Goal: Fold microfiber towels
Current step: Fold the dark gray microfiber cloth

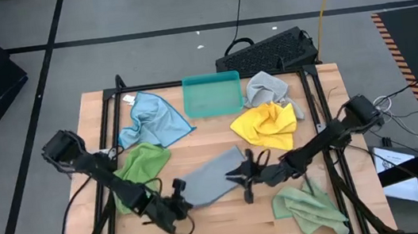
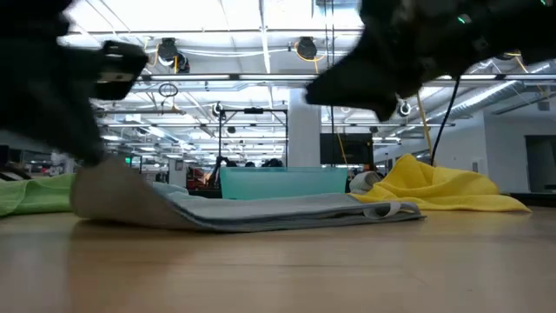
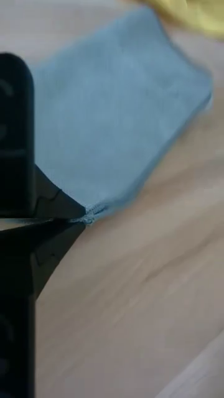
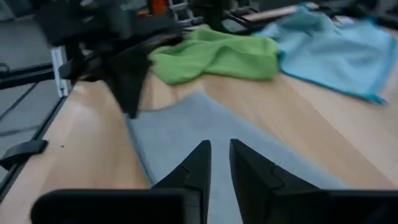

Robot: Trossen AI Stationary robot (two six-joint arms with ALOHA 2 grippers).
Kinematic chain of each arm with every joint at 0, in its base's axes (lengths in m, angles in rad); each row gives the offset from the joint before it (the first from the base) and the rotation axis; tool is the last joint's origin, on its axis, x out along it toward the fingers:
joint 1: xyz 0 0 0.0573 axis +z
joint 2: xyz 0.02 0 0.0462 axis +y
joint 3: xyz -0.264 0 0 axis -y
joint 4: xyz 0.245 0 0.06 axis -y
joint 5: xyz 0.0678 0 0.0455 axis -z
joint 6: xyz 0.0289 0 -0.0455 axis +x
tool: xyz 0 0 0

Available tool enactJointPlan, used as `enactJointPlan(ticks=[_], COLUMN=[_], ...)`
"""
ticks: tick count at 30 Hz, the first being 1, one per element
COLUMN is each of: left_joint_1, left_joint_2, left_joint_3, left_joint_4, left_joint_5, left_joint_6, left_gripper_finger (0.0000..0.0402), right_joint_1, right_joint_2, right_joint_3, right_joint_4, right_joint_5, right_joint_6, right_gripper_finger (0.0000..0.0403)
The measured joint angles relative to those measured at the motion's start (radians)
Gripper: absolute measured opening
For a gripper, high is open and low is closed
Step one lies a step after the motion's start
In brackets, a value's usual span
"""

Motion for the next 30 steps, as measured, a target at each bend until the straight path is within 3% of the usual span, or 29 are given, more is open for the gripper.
enactJointPlan(ticks=[7,10,18,30], left_joint_1=[0.109,0.141,0.169,0.169], left_joint_2=[-0.050,-0.050,-0.045,-0.045], left_joint_3=[0.000,0.000,0.002,0.002], left_joint_4=[0.022,0.029,0.054,0.110], left_joint_5=[0.051,0.090,0.130,0.135], left_joint_6=[-0.038,-0.038,-0.030,0.017], left_gripper_finger=[0.0007,0.0009,0.0011,0.0008], right_joint_1=[-0.019,-0.023,-0.030,-0.043], right_joint_2=[0.195,0.257,0.292,0.292], right_joint_3=[0.318,0.400,0.443,0.442], right_joint_4=[-0.256,-0.289,-0.290,-0.298], right_joint_5=[-0.069,-0.092,-0.163,-0.191], right_joint_6=[-0.059,-0.052,-0.024,-0.018], right_gripper_finger=[0.0115,0.0146,0.0187,0.0162])
